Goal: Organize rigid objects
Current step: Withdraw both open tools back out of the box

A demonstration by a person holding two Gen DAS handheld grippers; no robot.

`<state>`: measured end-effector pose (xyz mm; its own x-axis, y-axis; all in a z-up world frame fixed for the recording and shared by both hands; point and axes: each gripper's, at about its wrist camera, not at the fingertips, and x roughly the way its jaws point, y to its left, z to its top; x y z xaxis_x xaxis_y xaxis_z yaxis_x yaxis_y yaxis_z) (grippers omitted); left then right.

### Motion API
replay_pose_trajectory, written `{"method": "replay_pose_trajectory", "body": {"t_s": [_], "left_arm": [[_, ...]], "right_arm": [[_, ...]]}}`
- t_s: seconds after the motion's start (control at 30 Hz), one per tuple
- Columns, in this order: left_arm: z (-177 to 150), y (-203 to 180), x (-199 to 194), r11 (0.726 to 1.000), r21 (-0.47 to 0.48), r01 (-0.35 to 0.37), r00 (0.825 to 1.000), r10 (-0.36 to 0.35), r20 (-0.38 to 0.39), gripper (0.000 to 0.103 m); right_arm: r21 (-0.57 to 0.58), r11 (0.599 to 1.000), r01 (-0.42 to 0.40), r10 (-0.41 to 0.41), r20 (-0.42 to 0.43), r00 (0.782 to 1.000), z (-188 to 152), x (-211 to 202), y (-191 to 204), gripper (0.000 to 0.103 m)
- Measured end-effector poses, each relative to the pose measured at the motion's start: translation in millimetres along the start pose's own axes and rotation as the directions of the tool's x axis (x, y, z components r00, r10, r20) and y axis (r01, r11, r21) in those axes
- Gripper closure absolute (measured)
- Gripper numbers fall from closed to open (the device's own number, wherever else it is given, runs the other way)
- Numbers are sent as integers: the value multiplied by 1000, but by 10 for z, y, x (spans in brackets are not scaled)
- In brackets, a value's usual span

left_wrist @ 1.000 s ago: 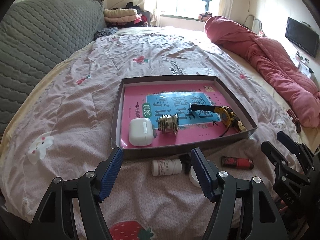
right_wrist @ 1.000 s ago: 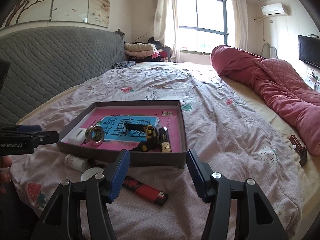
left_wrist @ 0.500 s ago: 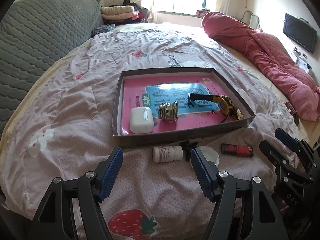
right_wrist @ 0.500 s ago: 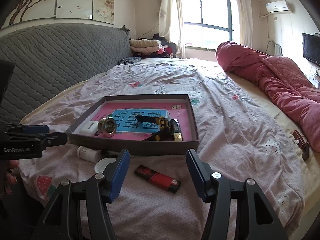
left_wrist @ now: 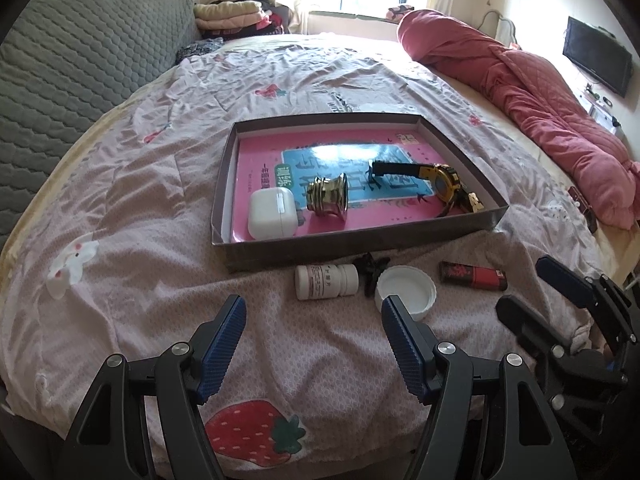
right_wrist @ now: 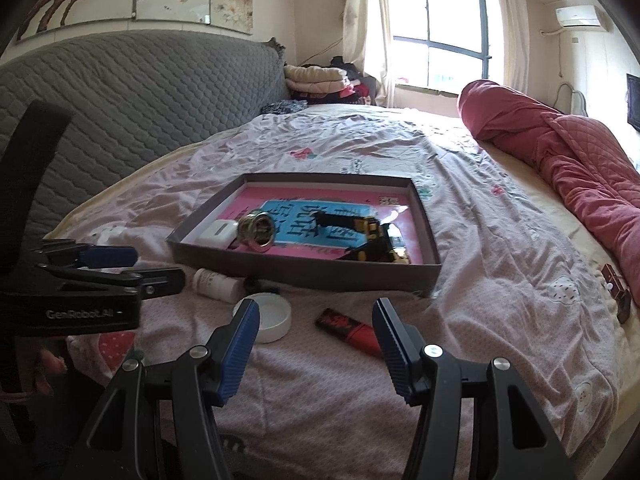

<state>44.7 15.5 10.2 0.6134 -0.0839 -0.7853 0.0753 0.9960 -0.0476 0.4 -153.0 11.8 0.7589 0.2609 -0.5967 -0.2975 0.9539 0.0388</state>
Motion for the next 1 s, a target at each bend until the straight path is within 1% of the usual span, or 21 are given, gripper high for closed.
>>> {"method": "replay_pose_trajectory", "body": {"t_s": [0.2, 0.27, 0.47, 0.6, 0.83, 1.0], "left_arm": [[-20, -3, 20, 1000, -5, 2, 1000, -2, -8, 31], [-27, -5, 34, 1000, -4, -5, 1000, 5, -13, 31], [-59, -26, 84, 1000, -3, 4, 1000, -4, -26, 31], [-71, -54, 124, 1000, 5, -2, 999, 2, -32, 31], [-76, -38, 194, 1000, -9, -5, 999, 4, -46, 31], [-70, -35, 245, 1000, -17, -6, 999, 5, -54, 31]], "right_arm": [[-13, 1000, -22, 22, -34, 999, -29, 40, 99, 45], [-11, 1000, -25, 25, -47, 999, -39, 58, 109, 45], [-23, 999, -31, 29, -78, 997, -78, 123, 144, 45], [-32, 999, -41, 38, -89, 995, -90, 163, 167, 45], [-46, 997, -63, 57, -117, 992, -118, 266, 218, 45], [-49, 996, -69, 63, -121, 991, -121, 302, 233, 45]]}}
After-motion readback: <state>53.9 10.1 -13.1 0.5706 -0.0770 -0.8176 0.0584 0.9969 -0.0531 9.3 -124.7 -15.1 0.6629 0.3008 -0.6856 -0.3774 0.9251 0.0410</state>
